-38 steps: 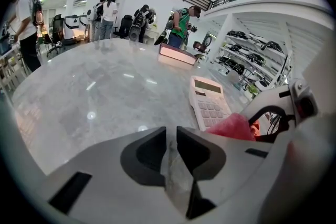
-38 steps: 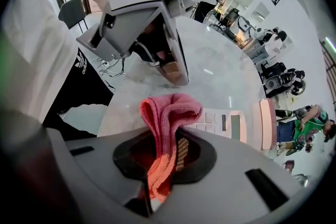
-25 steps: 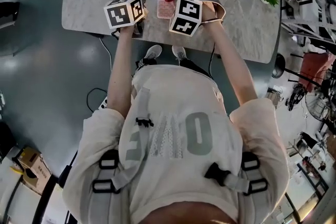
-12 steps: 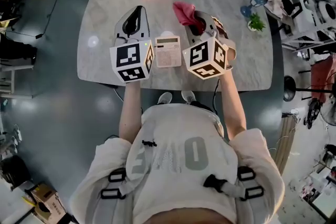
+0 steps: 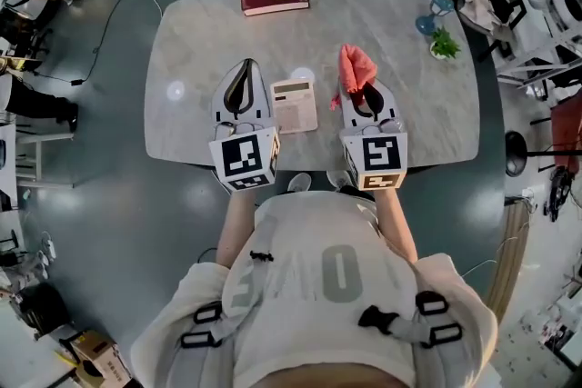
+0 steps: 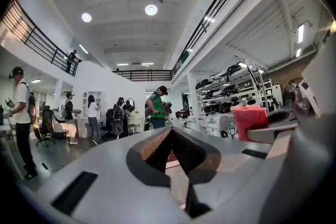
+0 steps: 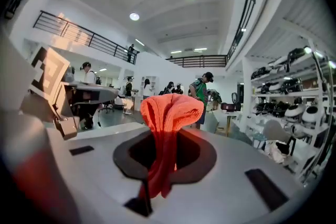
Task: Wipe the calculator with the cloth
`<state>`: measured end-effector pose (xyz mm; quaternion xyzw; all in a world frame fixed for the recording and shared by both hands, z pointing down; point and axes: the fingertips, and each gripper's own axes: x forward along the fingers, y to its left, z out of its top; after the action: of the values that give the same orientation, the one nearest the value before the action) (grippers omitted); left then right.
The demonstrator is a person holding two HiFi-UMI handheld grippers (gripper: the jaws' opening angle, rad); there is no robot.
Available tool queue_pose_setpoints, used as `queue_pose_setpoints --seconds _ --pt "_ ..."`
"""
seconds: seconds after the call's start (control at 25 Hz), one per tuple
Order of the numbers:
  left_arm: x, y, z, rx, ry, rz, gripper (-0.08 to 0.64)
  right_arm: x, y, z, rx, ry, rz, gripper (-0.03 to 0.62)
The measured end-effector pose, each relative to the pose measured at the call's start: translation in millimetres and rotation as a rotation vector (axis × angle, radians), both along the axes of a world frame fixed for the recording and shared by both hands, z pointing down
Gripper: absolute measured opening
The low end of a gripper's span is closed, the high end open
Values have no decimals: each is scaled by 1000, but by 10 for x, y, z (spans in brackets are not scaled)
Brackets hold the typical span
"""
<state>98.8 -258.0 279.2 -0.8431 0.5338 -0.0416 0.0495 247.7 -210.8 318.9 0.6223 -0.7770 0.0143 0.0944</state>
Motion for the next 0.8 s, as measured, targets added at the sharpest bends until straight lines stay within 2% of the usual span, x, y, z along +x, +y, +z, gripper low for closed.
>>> queue_pose_setpoints --seconds 0.08,0.28,0.44,0.8 --pt "-22 -4 62 -14 1 -8 20 28 44 48 -4 -32 11 57" --pt "-27 29 147 -44 14 -8 20 47 87 84 4 -17 12 55" --pt "-15 59 147 -52 44 4 20 47 78 89 4 -35 15 55" --pt "-110 78 122 -44 53 -11 20 28 123 87 10 -27 14 54"
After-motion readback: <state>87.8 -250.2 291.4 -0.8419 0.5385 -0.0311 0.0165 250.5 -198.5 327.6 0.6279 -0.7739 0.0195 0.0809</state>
